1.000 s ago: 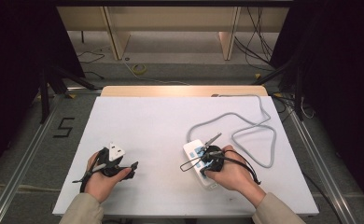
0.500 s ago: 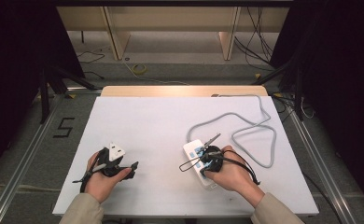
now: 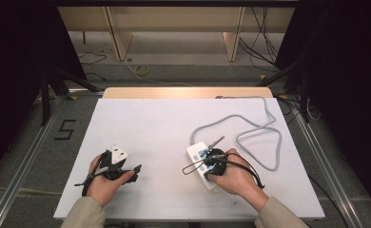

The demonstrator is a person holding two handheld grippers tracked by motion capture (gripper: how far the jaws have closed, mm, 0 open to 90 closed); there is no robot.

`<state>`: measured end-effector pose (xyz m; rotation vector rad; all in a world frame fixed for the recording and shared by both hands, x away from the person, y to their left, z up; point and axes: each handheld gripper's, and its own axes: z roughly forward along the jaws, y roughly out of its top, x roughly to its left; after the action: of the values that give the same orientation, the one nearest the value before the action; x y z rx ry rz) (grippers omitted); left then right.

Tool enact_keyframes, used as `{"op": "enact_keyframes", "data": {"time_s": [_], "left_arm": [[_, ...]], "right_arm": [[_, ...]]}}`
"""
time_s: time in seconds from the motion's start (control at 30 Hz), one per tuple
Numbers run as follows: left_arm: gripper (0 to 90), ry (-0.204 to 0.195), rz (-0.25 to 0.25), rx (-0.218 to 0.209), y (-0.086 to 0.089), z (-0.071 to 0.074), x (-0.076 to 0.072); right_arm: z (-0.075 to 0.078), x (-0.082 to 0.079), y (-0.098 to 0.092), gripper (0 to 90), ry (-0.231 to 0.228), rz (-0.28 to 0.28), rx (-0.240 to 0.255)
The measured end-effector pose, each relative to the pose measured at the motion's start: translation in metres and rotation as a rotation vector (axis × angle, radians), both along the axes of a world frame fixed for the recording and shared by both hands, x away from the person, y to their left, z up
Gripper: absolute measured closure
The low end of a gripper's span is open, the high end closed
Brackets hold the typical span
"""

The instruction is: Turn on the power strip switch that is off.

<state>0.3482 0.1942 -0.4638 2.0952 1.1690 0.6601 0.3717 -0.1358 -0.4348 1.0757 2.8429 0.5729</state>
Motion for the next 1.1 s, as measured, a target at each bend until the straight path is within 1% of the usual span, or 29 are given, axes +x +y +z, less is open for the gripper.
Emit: {"op": "enact_keyframes", "data": {"time_s": [0.37,0.6,0.7,0.8,0.97,1.1], "left_arm": [[21.1,-0.001,-0.002,-0.001,-0.0009,0.0003,-0.0002],[21.2,-0.002,-0.004,-0.002,-0.0017,-0.0005,0.0001],[21.2,-0.003,-0.003,-0.003,-0.0017,-0.0006,0.0001],[21.2,-0.003,-0.003,-0.004,-0.0016,-0.0009,0.0002],[21.2,-0.002,-0.004,-0.003,-0.0017,-0.0011,0.0002],[21.2,-0.002,-0.004,-0.002,-0.0017,-0.0011,0.0002]], "right_arm": [[-0.0004,-0.0017,0.002,90.0,-0.009,0.006,-0.021],[-0.0005,-0.0012,0.0012,90.0,-0.004,0.003,-0.013],[-0.0007,-0.0003,-0.0003,90.0,0.003,0.003,-0.002],[-0.0011,-0.0003,-0.0012,90.0,-0.001,0.008,0.004],[-0.0015,0.0016,-0.0037,90.0,0.012,0.013,0.022],[-0.0016,0.0011,-0.0037,90.0,0.007,0.014,0.022]]}}
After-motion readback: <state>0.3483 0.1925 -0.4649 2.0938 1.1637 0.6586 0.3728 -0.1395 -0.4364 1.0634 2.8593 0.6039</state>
